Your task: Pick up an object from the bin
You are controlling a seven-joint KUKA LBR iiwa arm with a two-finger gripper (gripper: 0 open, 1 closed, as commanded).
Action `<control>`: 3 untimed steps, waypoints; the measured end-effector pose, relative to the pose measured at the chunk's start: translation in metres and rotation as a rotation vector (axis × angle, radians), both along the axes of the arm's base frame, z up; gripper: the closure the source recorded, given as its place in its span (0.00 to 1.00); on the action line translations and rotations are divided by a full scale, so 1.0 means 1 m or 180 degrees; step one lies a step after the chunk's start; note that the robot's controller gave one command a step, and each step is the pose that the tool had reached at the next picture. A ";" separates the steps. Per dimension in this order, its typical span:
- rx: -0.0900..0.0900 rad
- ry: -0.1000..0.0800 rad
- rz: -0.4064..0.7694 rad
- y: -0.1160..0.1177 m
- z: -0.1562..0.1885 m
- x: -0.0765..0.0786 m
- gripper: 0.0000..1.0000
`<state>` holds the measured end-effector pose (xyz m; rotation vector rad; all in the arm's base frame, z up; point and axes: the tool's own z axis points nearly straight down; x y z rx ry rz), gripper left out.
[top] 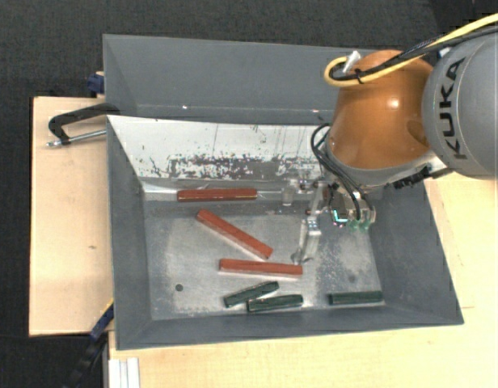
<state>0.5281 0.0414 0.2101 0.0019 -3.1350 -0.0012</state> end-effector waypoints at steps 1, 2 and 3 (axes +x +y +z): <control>0.0002 -0.0027 -0.0005 0.000 0.004 0.002 0.00; 0.0004 -0.0041 -0.0105 0.029 -0.066 0.009 0.00; 0.0001 -0.0011 -0.0094 0.046 -0.081 -0.001 0.00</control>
Offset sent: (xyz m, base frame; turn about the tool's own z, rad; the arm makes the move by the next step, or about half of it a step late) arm 0.0129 0.0563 -0.1401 0.0642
